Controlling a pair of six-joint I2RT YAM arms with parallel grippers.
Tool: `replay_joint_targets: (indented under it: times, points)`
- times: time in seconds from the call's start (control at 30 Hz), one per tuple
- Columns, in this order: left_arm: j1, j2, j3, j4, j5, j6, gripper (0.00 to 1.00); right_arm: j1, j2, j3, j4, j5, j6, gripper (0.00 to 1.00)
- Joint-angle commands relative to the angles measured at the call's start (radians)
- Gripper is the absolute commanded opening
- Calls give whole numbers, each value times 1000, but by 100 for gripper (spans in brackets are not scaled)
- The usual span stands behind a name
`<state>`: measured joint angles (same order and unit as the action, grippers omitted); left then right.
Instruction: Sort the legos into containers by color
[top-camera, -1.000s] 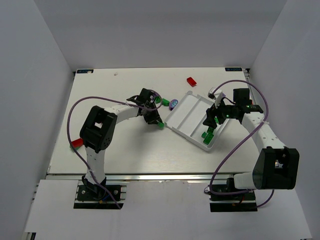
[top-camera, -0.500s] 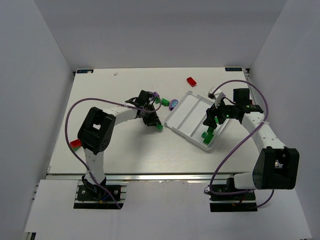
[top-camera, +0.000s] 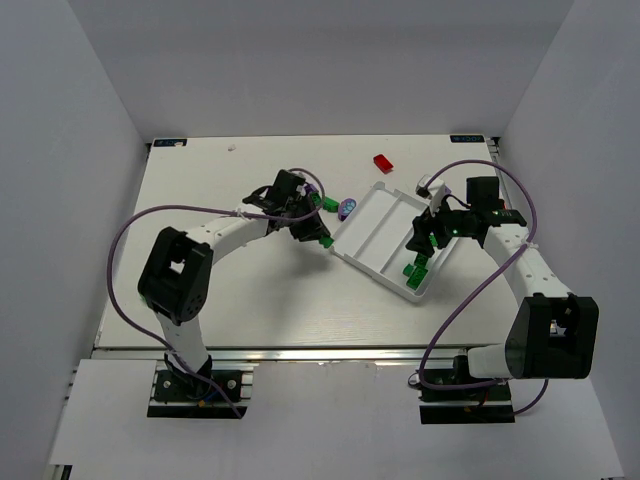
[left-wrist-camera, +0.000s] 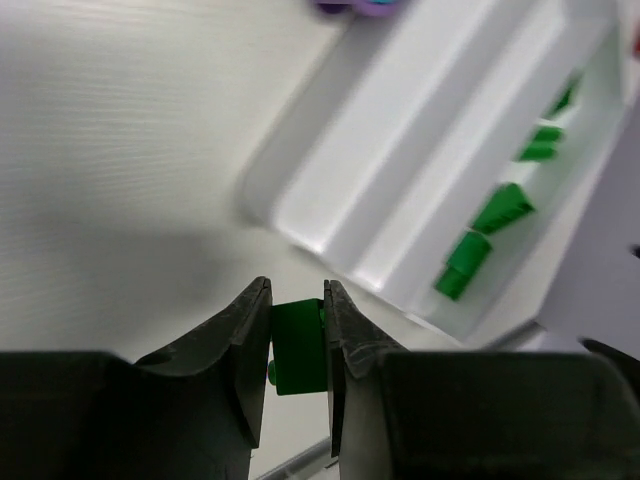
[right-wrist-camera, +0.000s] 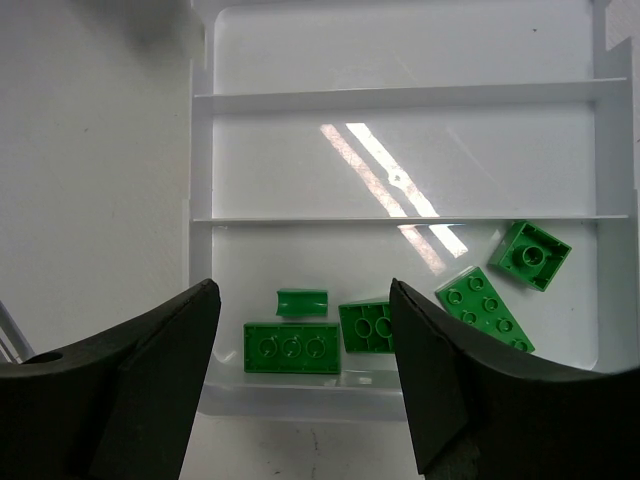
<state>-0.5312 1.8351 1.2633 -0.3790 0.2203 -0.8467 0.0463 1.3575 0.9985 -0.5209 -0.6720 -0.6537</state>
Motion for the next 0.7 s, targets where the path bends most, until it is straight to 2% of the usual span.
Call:
replay_joint_targets:
  times: [0.0,0.13,0.23,0.37,0.53,0.67]
  points:
    - [-61,-53,89,52,82,-3,30,-5,-8,43,12,-17,15,73]
    - [-136,28,194,90,109,-6,30,-36,-14,84,64,30,107,72]
    - [-184,116,281,117,120,-18,30,-103,-9,123,125,98,215,71]
    - [-245,239,424,92,116,-14,31,-190,15,164,142,88,281,70]
    - [-299,369,567,32,105,8,40,-249,32,173,121,52,289,70]
    - [-316,397,576,31,99,12,51,-260,34,160,108,43,279,70]
